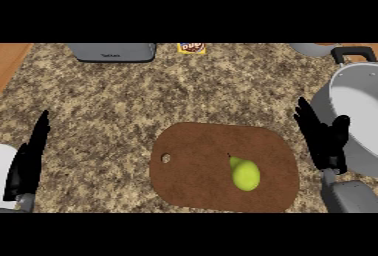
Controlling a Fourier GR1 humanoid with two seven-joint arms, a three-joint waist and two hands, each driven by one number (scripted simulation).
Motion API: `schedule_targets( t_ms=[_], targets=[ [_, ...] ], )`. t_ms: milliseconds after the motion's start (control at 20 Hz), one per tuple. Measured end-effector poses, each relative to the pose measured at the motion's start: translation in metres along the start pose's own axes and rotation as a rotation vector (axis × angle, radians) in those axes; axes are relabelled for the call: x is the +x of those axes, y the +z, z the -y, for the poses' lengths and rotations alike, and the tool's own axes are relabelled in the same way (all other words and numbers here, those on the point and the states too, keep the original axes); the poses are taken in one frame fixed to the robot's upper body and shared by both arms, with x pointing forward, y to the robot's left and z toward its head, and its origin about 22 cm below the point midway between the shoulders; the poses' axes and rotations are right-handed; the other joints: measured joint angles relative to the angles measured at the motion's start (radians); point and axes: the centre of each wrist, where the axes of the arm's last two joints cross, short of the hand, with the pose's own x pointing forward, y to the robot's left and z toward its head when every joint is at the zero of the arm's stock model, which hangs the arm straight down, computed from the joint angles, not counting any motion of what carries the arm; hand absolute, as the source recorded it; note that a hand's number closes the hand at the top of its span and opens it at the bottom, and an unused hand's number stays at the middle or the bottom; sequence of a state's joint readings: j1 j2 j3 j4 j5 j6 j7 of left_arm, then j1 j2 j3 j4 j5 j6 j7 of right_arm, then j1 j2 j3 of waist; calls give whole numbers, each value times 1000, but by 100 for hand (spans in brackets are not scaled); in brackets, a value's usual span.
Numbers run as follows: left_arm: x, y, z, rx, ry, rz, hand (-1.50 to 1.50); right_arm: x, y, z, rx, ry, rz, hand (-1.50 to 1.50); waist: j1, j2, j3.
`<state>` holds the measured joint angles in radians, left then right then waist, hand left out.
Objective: Pick the pear from the cutting board and place it in the pot
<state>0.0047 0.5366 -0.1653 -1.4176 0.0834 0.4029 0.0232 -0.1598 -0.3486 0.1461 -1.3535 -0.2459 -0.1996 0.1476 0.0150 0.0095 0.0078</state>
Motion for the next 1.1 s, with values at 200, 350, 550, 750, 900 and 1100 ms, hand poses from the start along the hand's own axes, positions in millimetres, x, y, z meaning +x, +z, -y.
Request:
schedule_targets(
  t_ms=[200, 350, 550, 750, 900, 1100],
  targets=[
    [29, -11, 12, -33, 100, 80, 0, 17, -20, -24, 231, 34, 51, 150, 25, 4, -3],
    [57, -16, 27, -80, 202, 160, 0, 48, -29, -45, 455, 170, 158, 150, 77, 2, -9],
    [88, -21, 41, -140, 332, 195, 0, 55, -45, -48, 637, 342, 253, -150, 81, 13, -6],
    [100, -25, 38, -156, 393, 191, 0, 57, -66, -38, 789, 311, 346, -150, 66, 13, -4],
    [106, -27, 35, -154, 415, 183, 0, 71, -84, -37, 893, 301, 406, -150, 55, 10, -5],
    [109, -30, 34, -150, 423, 177, 0, 102, -101, -39, 1037, 381, 403, -150, 41, 6, -6]
  ],
)
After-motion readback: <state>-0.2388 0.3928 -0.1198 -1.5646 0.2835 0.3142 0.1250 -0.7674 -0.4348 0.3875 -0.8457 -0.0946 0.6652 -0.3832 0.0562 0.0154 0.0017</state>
